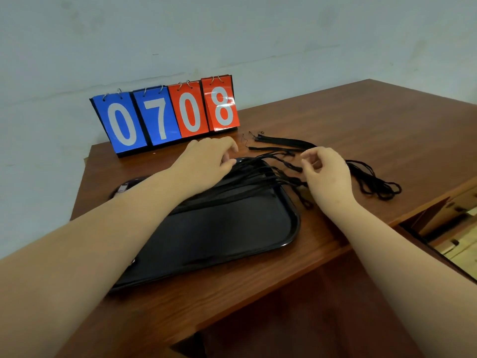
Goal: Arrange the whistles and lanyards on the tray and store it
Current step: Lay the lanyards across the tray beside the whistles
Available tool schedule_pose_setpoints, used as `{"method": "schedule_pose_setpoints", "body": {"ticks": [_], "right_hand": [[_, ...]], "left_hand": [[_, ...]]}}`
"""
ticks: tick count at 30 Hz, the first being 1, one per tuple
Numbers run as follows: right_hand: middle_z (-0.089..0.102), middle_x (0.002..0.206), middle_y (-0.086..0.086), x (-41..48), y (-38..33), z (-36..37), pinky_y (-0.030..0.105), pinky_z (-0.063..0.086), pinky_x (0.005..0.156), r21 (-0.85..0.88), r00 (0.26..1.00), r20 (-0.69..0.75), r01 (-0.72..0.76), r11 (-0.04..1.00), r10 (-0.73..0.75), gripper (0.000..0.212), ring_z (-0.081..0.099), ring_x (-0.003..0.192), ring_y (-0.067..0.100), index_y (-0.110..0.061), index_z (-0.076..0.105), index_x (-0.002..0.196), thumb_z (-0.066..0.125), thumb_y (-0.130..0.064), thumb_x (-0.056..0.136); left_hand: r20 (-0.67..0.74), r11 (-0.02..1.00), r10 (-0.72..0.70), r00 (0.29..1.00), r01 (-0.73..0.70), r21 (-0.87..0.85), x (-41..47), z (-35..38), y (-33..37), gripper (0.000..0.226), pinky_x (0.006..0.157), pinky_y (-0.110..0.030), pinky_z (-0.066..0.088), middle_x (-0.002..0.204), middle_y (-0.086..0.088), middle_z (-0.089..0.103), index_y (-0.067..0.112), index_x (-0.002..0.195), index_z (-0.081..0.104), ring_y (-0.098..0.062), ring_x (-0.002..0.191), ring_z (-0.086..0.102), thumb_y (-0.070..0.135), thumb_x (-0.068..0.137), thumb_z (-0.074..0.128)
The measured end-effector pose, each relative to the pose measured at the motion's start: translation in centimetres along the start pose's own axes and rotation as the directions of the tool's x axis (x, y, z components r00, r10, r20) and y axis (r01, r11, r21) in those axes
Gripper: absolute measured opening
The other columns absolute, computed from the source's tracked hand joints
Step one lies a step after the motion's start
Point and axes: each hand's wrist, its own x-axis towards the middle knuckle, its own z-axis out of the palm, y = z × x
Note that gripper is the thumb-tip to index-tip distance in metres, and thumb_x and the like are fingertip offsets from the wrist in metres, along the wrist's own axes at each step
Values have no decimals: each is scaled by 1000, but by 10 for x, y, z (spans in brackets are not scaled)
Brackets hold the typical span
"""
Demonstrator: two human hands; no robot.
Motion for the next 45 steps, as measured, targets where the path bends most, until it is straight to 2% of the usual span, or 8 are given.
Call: {"method": "schedule_pose_setpoints", "body": {"ticks": [3, 10, 16, 22, 27, 34, 38, 45], "right_hand": [[60, 100, -4, 25, 9, -1, 26, 50, 81, -15, 998, 16, -52, 999, 53, 19, 56, 89, 11, -20, 66, 109, 53, -13, 98], [63, 124, 1, 62, 29, 19, 32, 44, 101, -114, 987, 160, 1, 993, 18, 33, 55, 117, 20, -16, 64, 125, 46, -6, 99], [62, 127, 1, 66, 37, 25, 42, 44, 101, -247, 983, 178, 82, 966, -38, 36, 47, 119, 26, -19, 59, 133, 50, -11, 99], [56, 124, 6, 67, 43, 27, 38, 44, 95, -332, 982, 185, 24, 943, 40, 30, 46, 115, 26, -18, 60, 129, 51, -22, 101], [58, 115, 6, 68, 42, 27, 37, 44, 89, -352, 982, 167, -25, 936, 89, 24, 46, 112, 26, -16, 65, 119, 53, -26, 101], [63, 106, 7, 69, 37, 25, 38, 45, 88, -398, 974, 187, -43, 916, 127, 25, 50, 107, 26, -14, 67, 110, 51, -29, 102], [63, 105, 8, 68, 36, 26, 37, 45, 87, -403, 973, 191, -45, 914, 132, 25, 50, 103, 25, -12, 65, 109, 50, -31, 102], [63, 106, 7, 69, 39, 28, 36, 45, 88, -403, 980, 160, -41, 914, 114, 26, 50, 101, 23, -13, 63, 111, 50, -33, 101]], "left_hand": [[-13, 999, -1, 1000, 1, 33, 28, 17, 3, 22, 83, -23, 45, 101, 9, 61, 21, 121, 60, -6, 88, 56, 28, 99, 57], [-31, 997, -6, 999, 8, 83, 89, 50, 9, 18, 92, -39, 51, 114, -2, 65, 18, 113, 64, -20, 102, 61, 19, 99, 54], [69, 994, -45, 997, 38, 102, 124, 66, 8, 22, 94, -43, 51, 115, -2, 66, 19, 117, 64, -22, 104, 62, 16, 95, 61], [193, 991, -103, 976, 85, 100, 135, 73, 1, 28, 94, -40, 51, 117, -5, 67, 14, 119, 67, -25, 105, 62, 19, 91, 70], [189, 990, -121, 975, 104, 96, 139, 77, 5, 30, 87, -33, 49, 110, -5, 68, 13, 122, 65, -24, 100, 63, 18, 92, 68], [115, 989, -54, 992, 37, 142, 150, 82, 15, 22, 91, -44, 50, 109, -3, 56, 19, 114, 66, -26, 102, 57, 22, 93, 67], [182, 983, -40, 983, 6, 181, 155, 88, 18, 19, 94, -48, 50, 117, -4, 62, 23, 112, 66, -27, 109, 56, 22, 93, 66], [227, 979, -60, 972, 13, 204, 163, 89, 21, 8, 91, -42, 51, 110, -4, 62, 22, 99, 65, -26, 101, 59, 16, 96, 61]]}}
